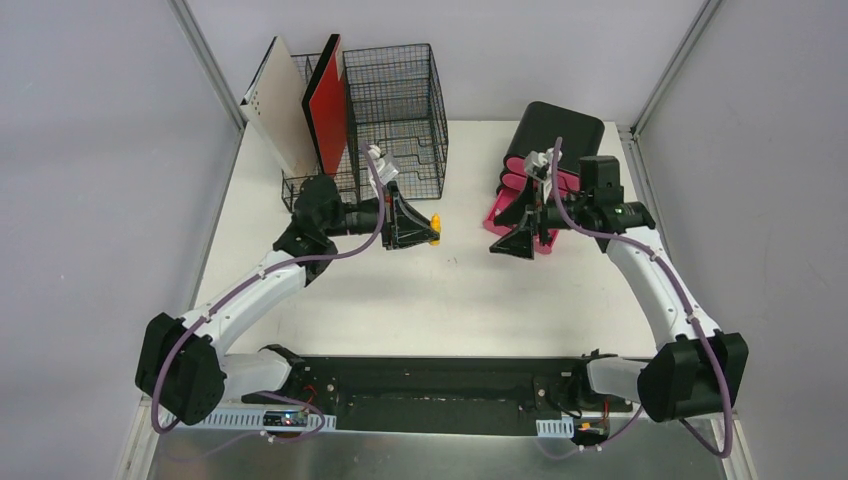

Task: Organize the desk
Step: Pick up the stationery from the center of the board, then place the stationery in the drawer.

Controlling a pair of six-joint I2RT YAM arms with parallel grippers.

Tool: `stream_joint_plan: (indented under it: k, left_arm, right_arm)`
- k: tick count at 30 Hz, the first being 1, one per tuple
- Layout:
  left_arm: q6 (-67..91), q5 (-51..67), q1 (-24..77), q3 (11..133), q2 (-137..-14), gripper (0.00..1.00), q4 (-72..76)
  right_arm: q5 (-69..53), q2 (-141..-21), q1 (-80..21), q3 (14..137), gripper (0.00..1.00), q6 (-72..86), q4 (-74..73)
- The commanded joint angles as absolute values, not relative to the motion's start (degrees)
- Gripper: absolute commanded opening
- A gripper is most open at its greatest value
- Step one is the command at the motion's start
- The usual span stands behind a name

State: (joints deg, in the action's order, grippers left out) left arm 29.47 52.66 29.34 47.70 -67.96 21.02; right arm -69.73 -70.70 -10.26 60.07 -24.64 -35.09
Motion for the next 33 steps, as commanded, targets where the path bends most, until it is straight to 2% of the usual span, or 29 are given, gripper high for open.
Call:
stream_joint_plan:
  k: [1,5,12,17,19,28,33]
  left_arm:
    - [24.02,51.32,31.14,46.65,-65.09,0.0,23.56]
    - [23.06,50.73,32.37,46.26,-64.9,0.0,23.83]
    - [19.79,49.73,33.95,45.74,-63.37,0.0,22.66]
    - [17.86,48.43,35.07,45.82,-63.02,0.0,20.96]
    - [16.98,48.23,35.72,46.17,-63.55,0.0,19.97]
    - [12.61,46.23,38.48,48.02,-64.78,0.0,13.86]
    - [12.34,46.14,38.74,48.67,-65.48,0.0,12.67]
  right_arm:
    - [-68.92,-71.79,-14.01,66.14,0.88,-22.33,-34.2]
    - [-64.69,-72.38,-19.81,66.68,0.94,-17.33,-29.03]
    - [-68.77,-75.54,-21.84,72.88,0.95,-6.84,-25.14]
    - [-69.1,-73.15,-21.8,65.7,0.95,11.46,-4.03]
    - [-68.98,-73.27,-21.8,64.31,0.94,15.27,-0.38]
    - [-69.67,-73.08,-22.83,62.18,0.85,15.62,2.02]
    - [-69.3,-72.97,-24.1,61.86,0.78,11.58,-2.74]
